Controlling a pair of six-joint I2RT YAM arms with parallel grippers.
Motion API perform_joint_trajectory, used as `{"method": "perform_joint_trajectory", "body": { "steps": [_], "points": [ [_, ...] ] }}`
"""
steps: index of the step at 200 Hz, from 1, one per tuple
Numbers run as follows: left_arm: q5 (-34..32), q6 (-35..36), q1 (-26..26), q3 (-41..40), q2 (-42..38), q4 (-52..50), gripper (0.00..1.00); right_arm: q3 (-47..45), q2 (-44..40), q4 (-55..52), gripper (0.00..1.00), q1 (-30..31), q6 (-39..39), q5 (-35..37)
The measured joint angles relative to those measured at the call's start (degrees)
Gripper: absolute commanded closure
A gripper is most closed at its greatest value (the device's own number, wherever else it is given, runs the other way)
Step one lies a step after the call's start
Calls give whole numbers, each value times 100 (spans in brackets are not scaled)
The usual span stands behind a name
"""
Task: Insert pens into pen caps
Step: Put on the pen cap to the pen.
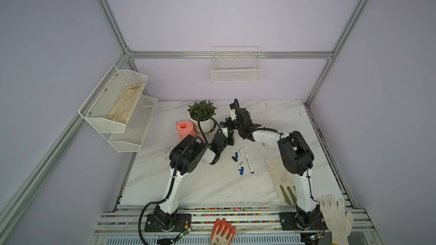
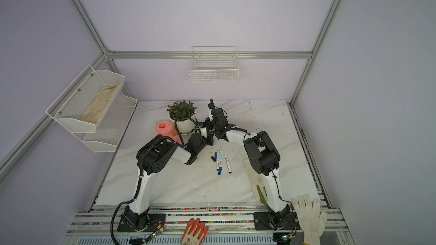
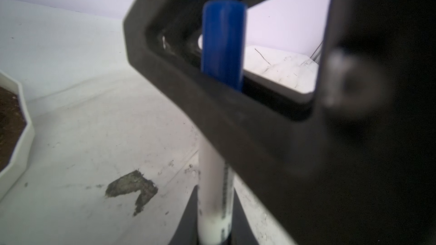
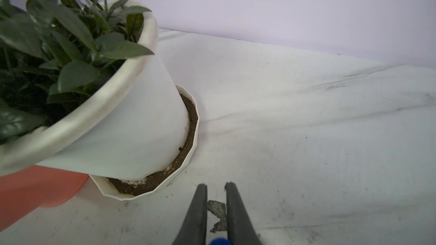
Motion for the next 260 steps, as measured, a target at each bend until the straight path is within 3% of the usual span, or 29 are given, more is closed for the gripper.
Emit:
{"method": "perform_joint_trajectory", "body": {
  "steps": [51, 146, 207, 260],
  "points": [
    [511, 426, -70, -4, 0, 50, 100, -398, -627, -466, 100, -72, 111, 140],
    [527, 811, -470, -811, -673, 37, 100, -649, -1364, -1552, 100, -398, 122, -1532],
    [437, 778, -612, -1209, -1113, -136, 100, -525, -1480, -2076, 100, -407, 155, -2004],
    [400, 640, -750, -1272, -1189, -157, 100, -522, -1615, -2306, 93, -442, 225, -2046]
  ]
}}
